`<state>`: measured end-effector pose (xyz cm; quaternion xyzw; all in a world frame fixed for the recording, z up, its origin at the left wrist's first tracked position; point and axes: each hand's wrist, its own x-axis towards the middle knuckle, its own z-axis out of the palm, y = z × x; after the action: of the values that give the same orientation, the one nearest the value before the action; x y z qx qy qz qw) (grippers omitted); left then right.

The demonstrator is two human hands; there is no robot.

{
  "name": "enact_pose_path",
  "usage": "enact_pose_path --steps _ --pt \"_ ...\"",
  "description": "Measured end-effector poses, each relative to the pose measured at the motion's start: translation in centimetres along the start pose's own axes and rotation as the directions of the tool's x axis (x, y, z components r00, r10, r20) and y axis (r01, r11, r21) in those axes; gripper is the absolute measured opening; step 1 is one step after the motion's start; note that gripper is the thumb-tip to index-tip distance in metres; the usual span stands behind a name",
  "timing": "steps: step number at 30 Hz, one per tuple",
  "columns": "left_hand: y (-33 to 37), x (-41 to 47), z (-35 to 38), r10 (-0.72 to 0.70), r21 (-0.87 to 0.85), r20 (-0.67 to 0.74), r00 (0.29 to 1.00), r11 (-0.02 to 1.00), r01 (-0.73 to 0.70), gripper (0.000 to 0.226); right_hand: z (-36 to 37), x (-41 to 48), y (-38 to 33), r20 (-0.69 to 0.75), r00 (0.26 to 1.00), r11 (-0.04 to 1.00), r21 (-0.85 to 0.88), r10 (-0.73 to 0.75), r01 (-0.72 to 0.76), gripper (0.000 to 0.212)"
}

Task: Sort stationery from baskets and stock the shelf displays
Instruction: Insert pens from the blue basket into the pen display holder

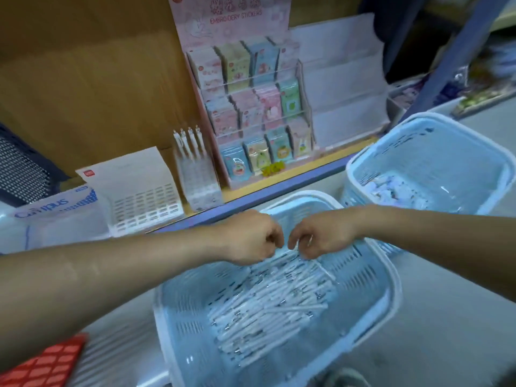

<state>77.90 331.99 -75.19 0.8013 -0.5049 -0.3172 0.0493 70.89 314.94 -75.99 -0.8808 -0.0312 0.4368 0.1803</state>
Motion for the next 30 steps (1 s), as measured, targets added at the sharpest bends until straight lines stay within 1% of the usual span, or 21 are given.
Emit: enact_pose_path --steps 2,4,6,7,9,11,14,16,19,22,24,26,28,30 --pt "0.7 0.6 3.2 -0.025 0.101 0.089 0.996 0.995 0.016 0.03 2.6 1.4 0.9 -0.054 0.998 1.0 -0.03 -0.012 0.01 0.052" --pt "0.4 0.8 6.8 -0.09 0.209 0.19 0.978 0.977 0.049 0.034 5.1 3.2 1.4 -0.056 0.998 1.0 -0.005 -0.014 0.014 0.064" --pt "-0.4 0.7 10.4 -0.18 0.263 0.265 0.947 0.959 0.109 0.051 7.3 5.1 1.5 -0.044 0.999 0.999 -0.033 -0.032 0.031 0.076" --pt "-0.9 0.5 12.1 -0.229 0.25 0.274 0.934 0.955 0.16 0.064 8.1 5.9 1.4 -0.04 0.998 0.997 -0.06 -0.047 0.044 0.082" --pt "-1.7 0.1 15.2 -0.31 0.175 0.225 0.924 0.945 0.275 0.089 9.3 7.0 1.2 -0.031 0.996 0.993 -0.093 -0.08 0.077 0.092" --pt "-2.0 -0.1 16.9 -0.345 0.125 0.148 0.927 0.936 0.329 0.105 9.8 7.6 1.4 -0.038 0.994 0.991 -0.088 -0.107 0.103 0.099" --pt "-2.2 0.0 17.6 -0.379 0.058 0.094 0.921 0.925 0.375 0.113 9.9 8.0 2.0 -0.044 0.992 0.985 -0.132 -0.118 0.111 0.108" --pt "-2.2 0.1 17.7 -0.4 0.028 0.06 0.914 0.916 0.399 0.111 9.8 8.1 2.1 -0.069 0.993 0.982 -0.171 -0.093 0.08 0.111" --pt "-2.2 0.2 17.7 -0.425 0.003 0.03 0.905 0.905 0.425 0.104 9.7 8.3 2.5 -0.106 0.992 0.977 -0.208 -0.067 0.044 0.105" --pt "-3.0 0.3 17.6 -0.452 -0.02 0.022 0.892 0.892 0.452 0.077 9.6 8.4 2.9 -0.083 0.996 0.955 -0.296 -0.021 -0.005 0.092" --pt "-3.4 0.4 17.2 -0.459 -0.03 0.023 0.888 0.888 0.459 0.061 9.6 8.5 2.9 -0.064 0.998 0.951 -0.31 0.0 -0.02 0.085" --pt "-3.7 0.6 16.7 -0.462 -0.065 0.052 0.886 0.883 0.464 0.048 9.4 8.6 3.1 -0.05 0.999 0.959 -0.284 0.002 -0.016 0.072" --pt "-3.7 0.8 15.9 -0.467 -0.118 0.108 0.877 0.87 0.478 0.042 9.3 9.0 3.6 -0.056 0.998 0.973 -0.232 -0.002 -0.011 0.053" --pt "-3.6 0.9 15.1 -0.452 -0.125 0.152 0.879 0.874 0.47 0.037 9.0 8.9 3.9 -0.068 0.998 0.981 -0.191 0.002 -0.015 0.036"
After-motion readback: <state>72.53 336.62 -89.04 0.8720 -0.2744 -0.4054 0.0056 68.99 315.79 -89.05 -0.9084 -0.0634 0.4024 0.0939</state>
